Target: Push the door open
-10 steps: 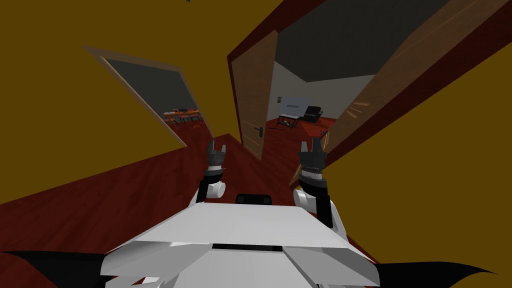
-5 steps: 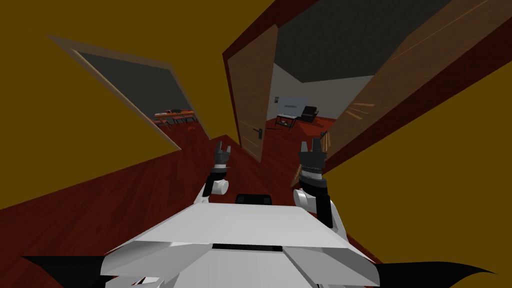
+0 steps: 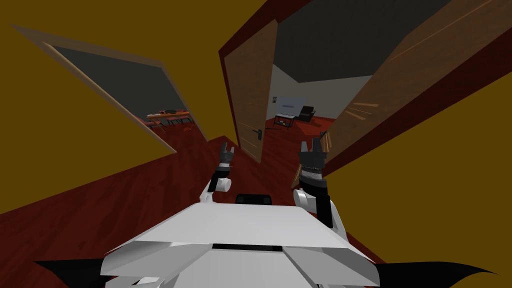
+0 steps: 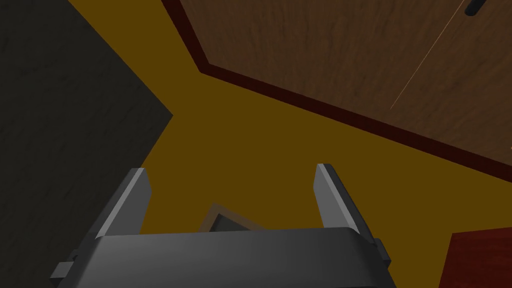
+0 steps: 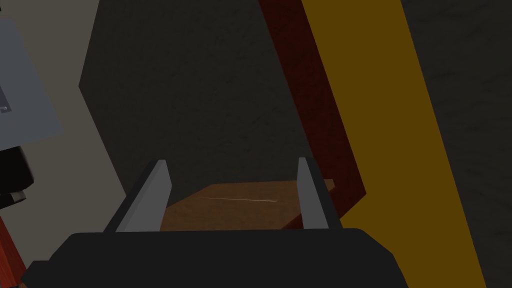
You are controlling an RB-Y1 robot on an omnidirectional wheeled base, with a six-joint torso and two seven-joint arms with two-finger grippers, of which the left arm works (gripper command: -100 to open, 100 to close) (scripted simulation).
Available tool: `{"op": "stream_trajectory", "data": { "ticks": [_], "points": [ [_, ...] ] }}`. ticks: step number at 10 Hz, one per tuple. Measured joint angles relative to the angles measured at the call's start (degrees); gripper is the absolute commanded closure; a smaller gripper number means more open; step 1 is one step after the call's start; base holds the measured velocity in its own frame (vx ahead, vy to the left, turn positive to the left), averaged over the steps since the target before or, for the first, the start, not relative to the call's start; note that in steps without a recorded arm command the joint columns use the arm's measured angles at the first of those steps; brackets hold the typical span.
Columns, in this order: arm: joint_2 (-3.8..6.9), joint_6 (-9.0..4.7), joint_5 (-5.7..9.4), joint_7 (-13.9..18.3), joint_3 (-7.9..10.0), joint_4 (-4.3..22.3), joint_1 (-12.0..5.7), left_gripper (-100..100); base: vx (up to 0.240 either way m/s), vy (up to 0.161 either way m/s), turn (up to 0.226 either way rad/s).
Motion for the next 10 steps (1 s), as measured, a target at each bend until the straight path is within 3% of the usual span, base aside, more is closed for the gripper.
{"op": "stream_trajectory", "data": {
  "ticks": [10],
  "points": [
    [0.69, 1.15, 2.04, -2.3, -2.8, 12.1, -7.71, -100, 0.092, 0.065, -0.072]
  ]
}}
